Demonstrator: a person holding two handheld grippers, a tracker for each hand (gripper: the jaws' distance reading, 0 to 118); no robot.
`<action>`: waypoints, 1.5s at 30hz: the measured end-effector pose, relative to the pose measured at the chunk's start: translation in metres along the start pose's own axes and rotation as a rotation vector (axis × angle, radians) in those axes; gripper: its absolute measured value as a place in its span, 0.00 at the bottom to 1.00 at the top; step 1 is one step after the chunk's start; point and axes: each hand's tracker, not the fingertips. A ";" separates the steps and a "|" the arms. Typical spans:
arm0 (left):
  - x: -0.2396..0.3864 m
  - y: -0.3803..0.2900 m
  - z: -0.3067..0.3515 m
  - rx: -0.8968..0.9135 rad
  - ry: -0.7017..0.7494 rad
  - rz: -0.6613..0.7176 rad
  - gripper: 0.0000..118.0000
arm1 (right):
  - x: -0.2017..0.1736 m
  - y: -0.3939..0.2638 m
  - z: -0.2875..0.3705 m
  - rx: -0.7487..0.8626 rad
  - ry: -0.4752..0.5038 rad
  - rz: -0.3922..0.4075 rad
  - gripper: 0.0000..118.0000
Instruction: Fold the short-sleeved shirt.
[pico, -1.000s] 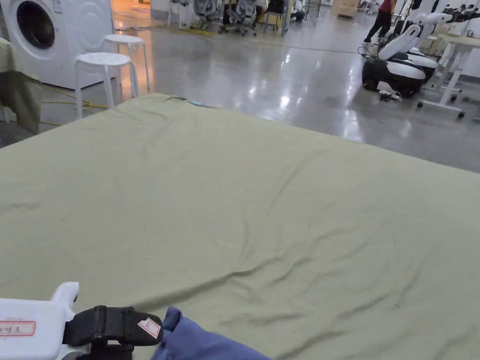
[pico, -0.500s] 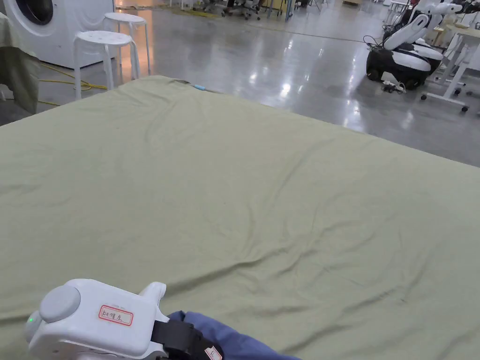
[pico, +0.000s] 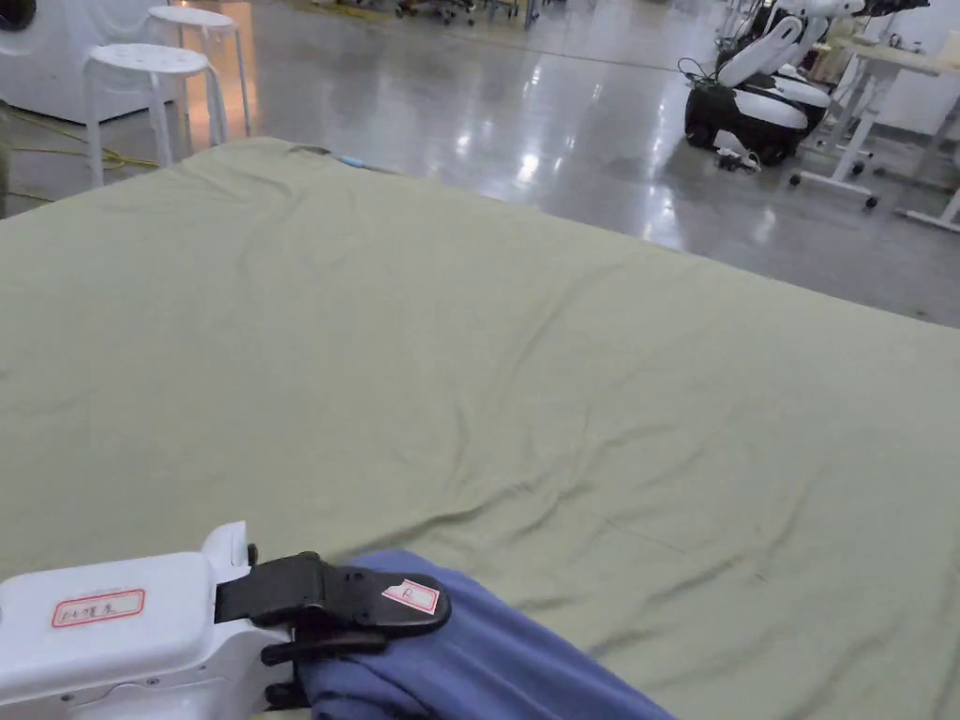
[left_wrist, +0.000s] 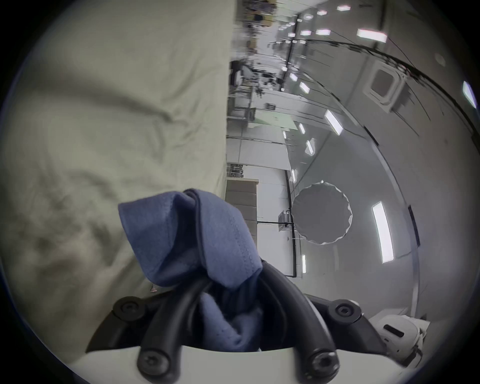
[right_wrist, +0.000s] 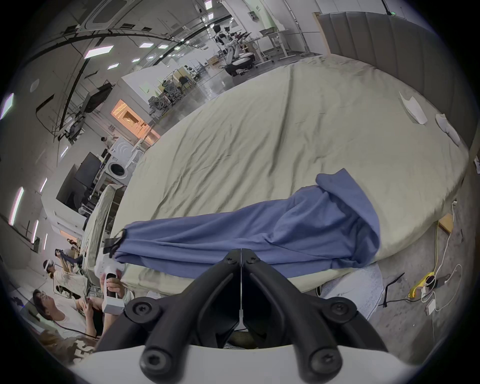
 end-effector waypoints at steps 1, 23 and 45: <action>0.005 0.001 0.006 0.013 0.003 -0.015 0.11 | 0.000 -0.001 0.001 0.004 -0.005 -0.001 0.02; 0.073 -0.057 -0.041 -0.034 0.678 -0.374 0.11 | 0.002 -0.009 -0.009 -0.024 0.047 0.033 0.02; 0.043 -0.080 -0.074 -0.091 0.487 -0.180 0.05 | 0.025 -0.022 -0.025 -0.065 0.018 -0.075 0.02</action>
